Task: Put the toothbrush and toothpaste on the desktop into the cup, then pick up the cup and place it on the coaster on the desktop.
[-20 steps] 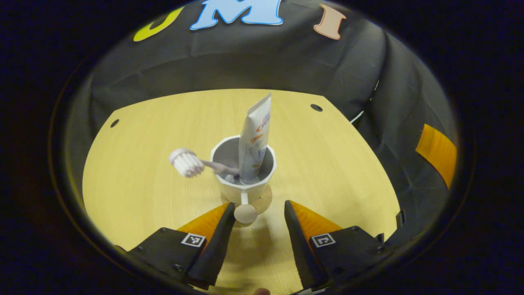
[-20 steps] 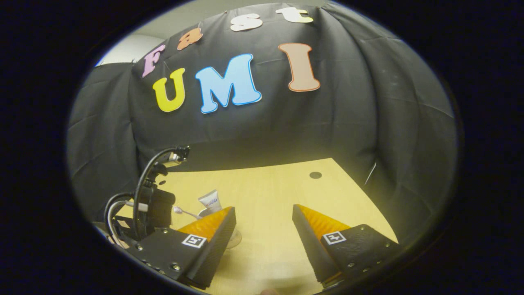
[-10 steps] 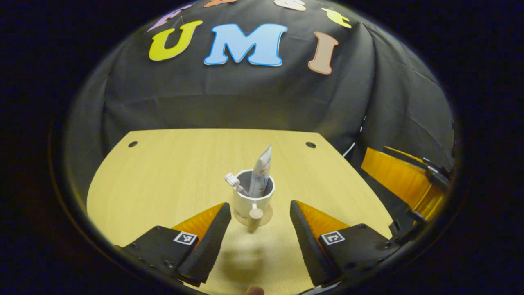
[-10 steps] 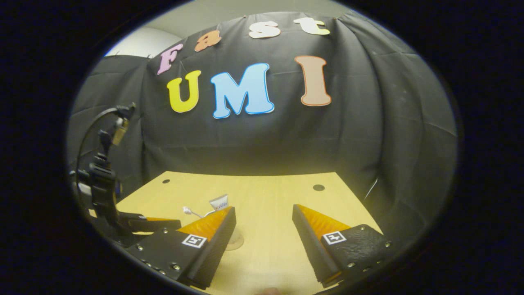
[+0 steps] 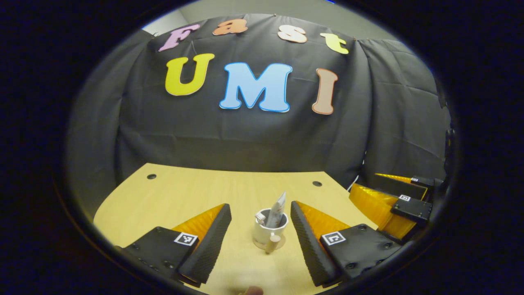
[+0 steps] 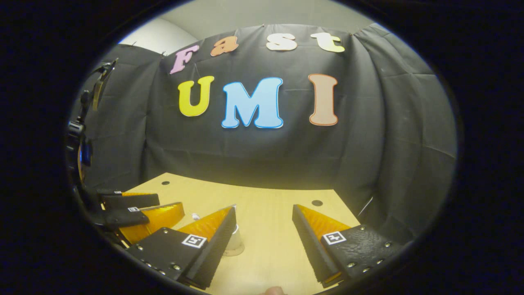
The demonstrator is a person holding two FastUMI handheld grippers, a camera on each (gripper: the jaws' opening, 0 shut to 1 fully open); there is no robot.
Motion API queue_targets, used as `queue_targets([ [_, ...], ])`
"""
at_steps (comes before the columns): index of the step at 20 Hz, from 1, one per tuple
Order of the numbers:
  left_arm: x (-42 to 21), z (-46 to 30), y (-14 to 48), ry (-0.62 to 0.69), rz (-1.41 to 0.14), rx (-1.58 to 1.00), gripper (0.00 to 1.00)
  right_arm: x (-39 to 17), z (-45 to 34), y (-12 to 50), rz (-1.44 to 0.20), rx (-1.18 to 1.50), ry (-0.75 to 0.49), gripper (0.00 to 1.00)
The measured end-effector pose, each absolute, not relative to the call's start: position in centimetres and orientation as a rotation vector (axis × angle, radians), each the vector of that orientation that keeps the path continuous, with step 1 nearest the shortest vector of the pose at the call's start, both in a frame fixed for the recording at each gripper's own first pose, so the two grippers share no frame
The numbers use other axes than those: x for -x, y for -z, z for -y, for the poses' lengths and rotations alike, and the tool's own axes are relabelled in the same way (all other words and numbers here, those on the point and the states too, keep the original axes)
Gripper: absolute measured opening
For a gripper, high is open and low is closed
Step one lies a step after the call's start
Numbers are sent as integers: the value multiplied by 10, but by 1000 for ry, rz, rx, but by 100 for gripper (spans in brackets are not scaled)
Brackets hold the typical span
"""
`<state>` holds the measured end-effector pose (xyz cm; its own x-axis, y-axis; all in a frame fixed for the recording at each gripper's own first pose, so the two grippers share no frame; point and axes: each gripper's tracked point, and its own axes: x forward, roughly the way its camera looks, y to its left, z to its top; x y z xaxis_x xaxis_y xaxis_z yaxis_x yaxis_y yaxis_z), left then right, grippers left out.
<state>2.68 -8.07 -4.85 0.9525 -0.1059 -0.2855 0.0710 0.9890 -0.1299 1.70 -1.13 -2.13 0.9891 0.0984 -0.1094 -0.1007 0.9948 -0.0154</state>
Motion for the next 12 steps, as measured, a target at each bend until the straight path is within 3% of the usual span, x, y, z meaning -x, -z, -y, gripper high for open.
queue_targets([
  [2,-29,75,41,82,-262,107,90,-17,8,18,-96,30,-93,88],
  [4,-30,64,33,70,-233,93,94,-19,5,15,-83,38,-88,92],
  [5,-29,61,30,68,-222,88,90,-21,3,14,-78,38,-85,88],
  [12,-35,53,15,82,-172,46,92,-25,-7,9,-65,37,-52,88],
])
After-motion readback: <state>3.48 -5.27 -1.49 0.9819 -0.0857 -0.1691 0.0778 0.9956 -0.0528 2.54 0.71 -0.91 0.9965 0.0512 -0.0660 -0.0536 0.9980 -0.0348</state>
